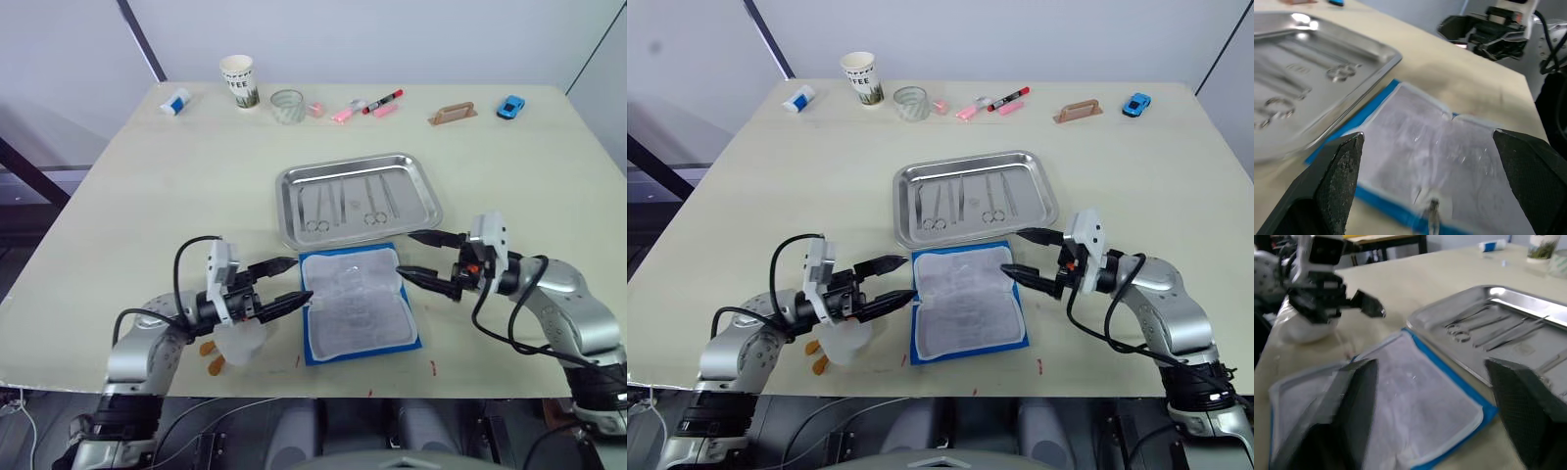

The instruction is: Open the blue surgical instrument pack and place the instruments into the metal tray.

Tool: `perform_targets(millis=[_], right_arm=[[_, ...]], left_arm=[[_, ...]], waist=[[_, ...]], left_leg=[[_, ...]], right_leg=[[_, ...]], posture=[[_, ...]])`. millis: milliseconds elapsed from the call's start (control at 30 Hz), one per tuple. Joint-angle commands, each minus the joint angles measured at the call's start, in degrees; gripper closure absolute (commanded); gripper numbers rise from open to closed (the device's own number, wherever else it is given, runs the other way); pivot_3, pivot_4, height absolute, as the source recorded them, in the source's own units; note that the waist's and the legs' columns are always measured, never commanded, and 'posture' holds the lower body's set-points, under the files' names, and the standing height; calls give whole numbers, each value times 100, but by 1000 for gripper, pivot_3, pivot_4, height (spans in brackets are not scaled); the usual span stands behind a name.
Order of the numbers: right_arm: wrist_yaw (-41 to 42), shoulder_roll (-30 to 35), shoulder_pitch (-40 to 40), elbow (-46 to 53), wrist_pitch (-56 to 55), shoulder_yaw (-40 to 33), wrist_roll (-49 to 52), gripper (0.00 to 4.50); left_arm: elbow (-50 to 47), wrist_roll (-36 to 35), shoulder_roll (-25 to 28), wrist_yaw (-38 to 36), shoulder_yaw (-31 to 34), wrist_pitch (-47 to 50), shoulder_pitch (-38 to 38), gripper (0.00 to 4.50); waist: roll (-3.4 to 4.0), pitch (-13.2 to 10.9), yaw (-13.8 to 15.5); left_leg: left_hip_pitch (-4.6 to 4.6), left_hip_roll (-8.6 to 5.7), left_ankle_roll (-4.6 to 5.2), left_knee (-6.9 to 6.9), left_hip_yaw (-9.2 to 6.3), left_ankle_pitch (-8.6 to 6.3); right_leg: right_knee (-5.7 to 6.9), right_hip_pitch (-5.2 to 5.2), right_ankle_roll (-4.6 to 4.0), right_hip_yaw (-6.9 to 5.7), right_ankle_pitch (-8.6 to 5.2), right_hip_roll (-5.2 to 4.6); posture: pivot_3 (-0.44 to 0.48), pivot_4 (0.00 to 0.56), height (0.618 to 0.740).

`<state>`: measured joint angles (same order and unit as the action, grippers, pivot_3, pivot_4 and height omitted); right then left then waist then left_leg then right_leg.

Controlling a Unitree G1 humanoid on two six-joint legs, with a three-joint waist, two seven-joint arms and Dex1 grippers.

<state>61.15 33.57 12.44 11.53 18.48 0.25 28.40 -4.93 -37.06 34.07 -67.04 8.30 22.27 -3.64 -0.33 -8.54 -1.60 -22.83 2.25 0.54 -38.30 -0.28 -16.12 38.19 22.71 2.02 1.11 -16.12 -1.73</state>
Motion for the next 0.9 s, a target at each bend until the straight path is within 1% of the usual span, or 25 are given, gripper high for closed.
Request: perform_targets(millis=[33, 67, 233, 367, 500, 667, 800, 900], right_arm=[[161, 172, -198, 169, -268, -377, 146, 39], [167, 188, -233, 169, -296, -408, 151, 39], [679, 663, -1318, 426, -501, -1296, 577, 39], [940, 865, -2144, 410, -745, -2061, 701, 39], [1126, 958, -2774, 287, -948, -2713, 785, 39], [1286, 989, -3238, 126, -1066, -3289, 851, 39], [1375, 956, -3365, 17, -1199, -3344, 814, 39], [1383, 931, -3359, -18, -1247, -3298, 799, 39]], left_arm=[[-362, -361, 163, 86, 410, 200, 113, 0], [-388, -375, 174, 109, 437, 216, 131, 0], [-469, -505, 614, -3, 1060, 337, 843, 0], [-267, -547, 815, -83, 1569, 315, 1253, 0], [49, -474, 1038, -226, 1973, 268, 1620, 0], [530, -202, 1303, -285, 2354, 13, 1846, 0], [616, -4, 1324, -140, 2395, -174, 1868, 0], [531, 57, 1314, 32, 2342, -72, 1840, 0]], waist=[[-5, -5, 36], [-5, -6, 54], [-12, -16, 104], [-15, -19, 114], [-16, -19, 101], [-17, -20, 100], [-19, -20, 101], [-19, -20, 101]], left_leg=[[0, 1, 0, 0, 0, 0], [0, 0, 0, 0, 1, 0], [0, 1, -1, 1, 0, 0], [2, 0, -1, -1, 0, 0], [12, 0, 0, -2, 4, 0], [17, -1, -1, -3, 7, 1], [17, 0, -1, -2, 11, 1], [17, 1, -1, -3, 13, 1]], right_leg=[[0, 0, 0, 0, 0, -1], [0, 0, 0, 1, 0, -3], [-8, -3, 1, -2, -2, -5], [-7, -8, 2, -5, -1, -9], [-5, -13, 1, -2, -2, -6], [-4, -14, 1, 2, -2, 1], [-5, -14, 1, 5, -3, 1], [-4, -14, 1, 9, -2, -3]], posture=[[0, 150, 740], [0, 150, 740], [0, 150, 740], [0, 150, 740], [0, 150, 740], [0, 150, 740], [0, 150, 740], [0, 150, 740]])
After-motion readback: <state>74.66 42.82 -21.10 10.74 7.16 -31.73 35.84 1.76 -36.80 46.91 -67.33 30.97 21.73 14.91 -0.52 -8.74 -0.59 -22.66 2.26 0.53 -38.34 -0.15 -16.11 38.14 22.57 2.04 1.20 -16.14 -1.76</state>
